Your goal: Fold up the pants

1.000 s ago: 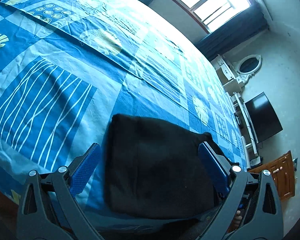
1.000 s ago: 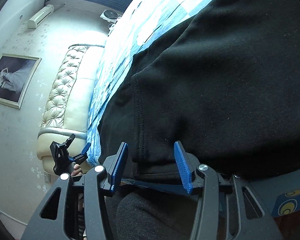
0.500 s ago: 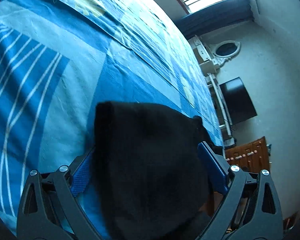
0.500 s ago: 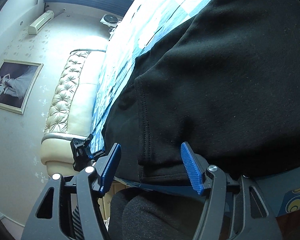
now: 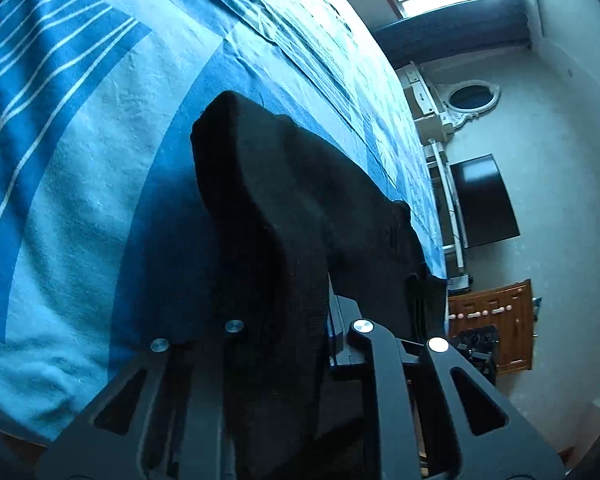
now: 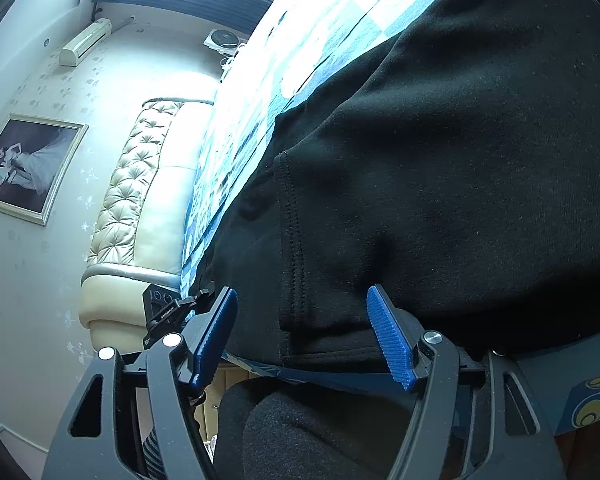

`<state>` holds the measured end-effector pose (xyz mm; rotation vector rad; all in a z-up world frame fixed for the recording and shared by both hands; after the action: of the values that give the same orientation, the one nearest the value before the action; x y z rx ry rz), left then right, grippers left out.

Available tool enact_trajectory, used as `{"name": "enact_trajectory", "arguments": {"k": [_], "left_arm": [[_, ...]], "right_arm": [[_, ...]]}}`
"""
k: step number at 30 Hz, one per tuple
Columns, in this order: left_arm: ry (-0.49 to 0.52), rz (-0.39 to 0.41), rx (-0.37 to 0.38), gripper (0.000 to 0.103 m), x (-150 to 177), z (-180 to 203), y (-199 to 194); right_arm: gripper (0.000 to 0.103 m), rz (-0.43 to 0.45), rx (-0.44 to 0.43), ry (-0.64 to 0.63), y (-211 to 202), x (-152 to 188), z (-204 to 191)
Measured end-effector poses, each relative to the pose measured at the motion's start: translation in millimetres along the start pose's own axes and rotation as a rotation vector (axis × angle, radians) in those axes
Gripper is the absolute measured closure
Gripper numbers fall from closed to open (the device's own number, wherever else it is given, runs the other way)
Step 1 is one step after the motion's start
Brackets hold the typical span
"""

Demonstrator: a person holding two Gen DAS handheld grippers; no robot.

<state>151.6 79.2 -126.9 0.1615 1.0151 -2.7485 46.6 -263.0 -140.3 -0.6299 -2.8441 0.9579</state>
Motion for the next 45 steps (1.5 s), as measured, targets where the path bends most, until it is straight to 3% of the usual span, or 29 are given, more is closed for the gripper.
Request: {"name": "enact_trajectory", "arguments": {"k": [7,14,18,32,45], "left_arm": [[0.087,0.035,-0.283,0.088,-5,52,-13],[0.215,0.105,-0.426,0.088,2,112,-29],[0.292,0.136,-0.496,0.088,11,142,-31],[0.46,0.18,-0.648,0.089,33,236,2],[0.572,0.168,-0.716,0.089,51,295,62]], "right_arm": [[0.029,-0.006,-0.007,-0.004,-5,-1,-6],[0.026,0.045,0.068,-0.065,-20,-5,-17],[0.025,0.082,0.065,-0.049,-30,-8,-15],[0.025,0.166,0.085,-0.046,-57,-16,-16],[0.025,0.222,0.111,-0.086,-113,-16,-9]]}}
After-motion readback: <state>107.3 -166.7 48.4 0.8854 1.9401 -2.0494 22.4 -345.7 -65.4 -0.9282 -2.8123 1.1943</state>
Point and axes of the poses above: each gripper's, at about its wrist camera, not at the fingertips, and y roughly the way its jaws point, z to its right, x to its underside, the point moved 7 cm from there along y, roughly the way its jaws point, and after that the axes turned 6 degrees about -z, right-handed, at the moved point
